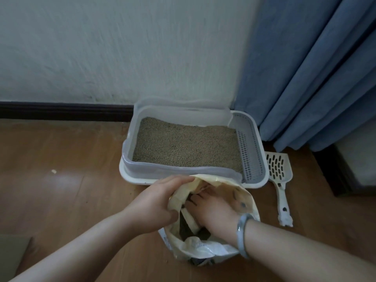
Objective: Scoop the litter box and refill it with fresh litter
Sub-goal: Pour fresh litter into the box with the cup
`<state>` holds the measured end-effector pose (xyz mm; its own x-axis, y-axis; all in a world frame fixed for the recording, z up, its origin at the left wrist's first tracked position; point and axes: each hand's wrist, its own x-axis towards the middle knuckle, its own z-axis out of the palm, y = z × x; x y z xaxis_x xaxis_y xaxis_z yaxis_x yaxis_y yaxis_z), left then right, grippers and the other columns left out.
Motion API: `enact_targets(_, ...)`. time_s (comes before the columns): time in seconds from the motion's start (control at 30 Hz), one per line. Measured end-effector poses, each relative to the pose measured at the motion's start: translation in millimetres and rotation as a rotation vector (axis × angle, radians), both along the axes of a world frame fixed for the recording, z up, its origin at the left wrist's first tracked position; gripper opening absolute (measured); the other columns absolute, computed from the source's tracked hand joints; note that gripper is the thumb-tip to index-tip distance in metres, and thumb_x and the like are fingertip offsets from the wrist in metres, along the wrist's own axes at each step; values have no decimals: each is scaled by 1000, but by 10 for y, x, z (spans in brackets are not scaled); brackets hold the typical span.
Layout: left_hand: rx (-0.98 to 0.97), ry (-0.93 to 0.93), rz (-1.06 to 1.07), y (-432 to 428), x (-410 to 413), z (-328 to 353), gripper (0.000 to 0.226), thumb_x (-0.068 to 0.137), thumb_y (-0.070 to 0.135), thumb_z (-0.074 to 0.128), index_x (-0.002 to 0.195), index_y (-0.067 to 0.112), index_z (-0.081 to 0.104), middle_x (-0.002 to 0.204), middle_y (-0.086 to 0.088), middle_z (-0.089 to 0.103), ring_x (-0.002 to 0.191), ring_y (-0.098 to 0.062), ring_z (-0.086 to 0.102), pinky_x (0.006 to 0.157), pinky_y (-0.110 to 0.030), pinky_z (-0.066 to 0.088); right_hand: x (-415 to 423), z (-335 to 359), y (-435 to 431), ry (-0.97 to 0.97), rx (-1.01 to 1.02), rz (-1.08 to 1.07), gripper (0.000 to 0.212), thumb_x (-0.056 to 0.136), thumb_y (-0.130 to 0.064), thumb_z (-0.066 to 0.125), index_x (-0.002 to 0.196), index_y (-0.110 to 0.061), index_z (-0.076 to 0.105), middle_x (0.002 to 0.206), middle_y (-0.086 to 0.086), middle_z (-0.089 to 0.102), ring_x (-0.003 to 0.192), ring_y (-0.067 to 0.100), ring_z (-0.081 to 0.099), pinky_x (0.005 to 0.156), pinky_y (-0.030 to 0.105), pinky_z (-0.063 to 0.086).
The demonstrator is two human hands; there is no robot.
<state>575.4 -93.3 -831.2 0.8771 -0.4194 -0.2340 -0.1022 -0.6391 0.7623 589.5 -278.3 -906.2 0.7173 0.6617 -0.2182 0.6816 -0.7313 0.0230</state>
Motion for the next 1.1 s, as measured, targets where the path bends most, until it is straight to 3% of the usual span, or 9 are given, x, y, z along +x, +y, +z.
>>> enact_targets(0.1,6,-2,-8,-7,19,6,86,65,4,64,138,41,37,132,24,44,116,5,44,88,-10,37,26,-76,-8,213,-5,37,42,87,-13,53,128,-14,44,131,11,48,120,33,45,102,46,37)
enact_targets(0.2,15,3,-21,-7,18,0,85,65,6,65,138,40,37,132,24,43,114,5,44,87,-8,36,-38,-93,7,282,122,28,43,85,-15,59,125,-20,46,123,5,52,112,28,51,95,41,44)
enact_targets(0.33,13,12,-22,-3,6,18,85,67,6,66,138,41,37,131,27,43,110,10,44,85,-5,35,-45,76,-11,522,350,-75,38,86,-24,60,122,-24,49,122,-1,55,113,18,52,98,37,43)
enact_targets(0.43,-28,34,-26,-17,2,77,81,67,7,65,137,40,40,127,27,44,99,14,46,79,-5,38,-65,253,-88,695,483,-192,49,76,-32,70,119,-33,46,117,-12,56,109,6,52,97,29,44)
enact_targets(0.6,-131,85,63,-56,14,209,60,66,22,51,124,37,54,120,24,54,93,8,53,76,-8,39,-67,503,-273,668,469,-316,73,65,-28,81,126,-31,41,125,-12,49,114,5,46,96,19,36)
enact_targets(0.7,-174,98,113,-55,43,231,49,69,21,46,112,36,62,116,21,59,103,9,51,85,-10,39,-76,572,-324,660,469,-337,77,62,-28,83,124,-33,39,123,-14,46,115,5,44,100,25,38)
enact_targets(0.8,-192,106,145,-48,51,230,45,74,21,42,111,33,65,109,12,64,102,-1,55,91,-23,44,-112,642,-399,673,510,-347,72,62,-29,81,118,-37,38,120,-17,46,113,1,45,99,29,41)
enact_targets(0.93,-266,128,218,-48,52,218,36,81,25,42,105,36,68,90,12,68,86,-5,61,76,-27,48,-161,828,-484,730,637,-380,71,64,-21,83,118,-32,39,114,-16,53,108,-4,50,95,27,44)
enact_targets(1.1,-279,116,288,-64,79,177,26,93,18,48,104,31,66,79,28,64,71,7,56,66,-19,41,-136,1172,-551,814,823,-436,76,64,-7,84,123,-27,41,114,-13,57,112,-1,52,92,19,45)
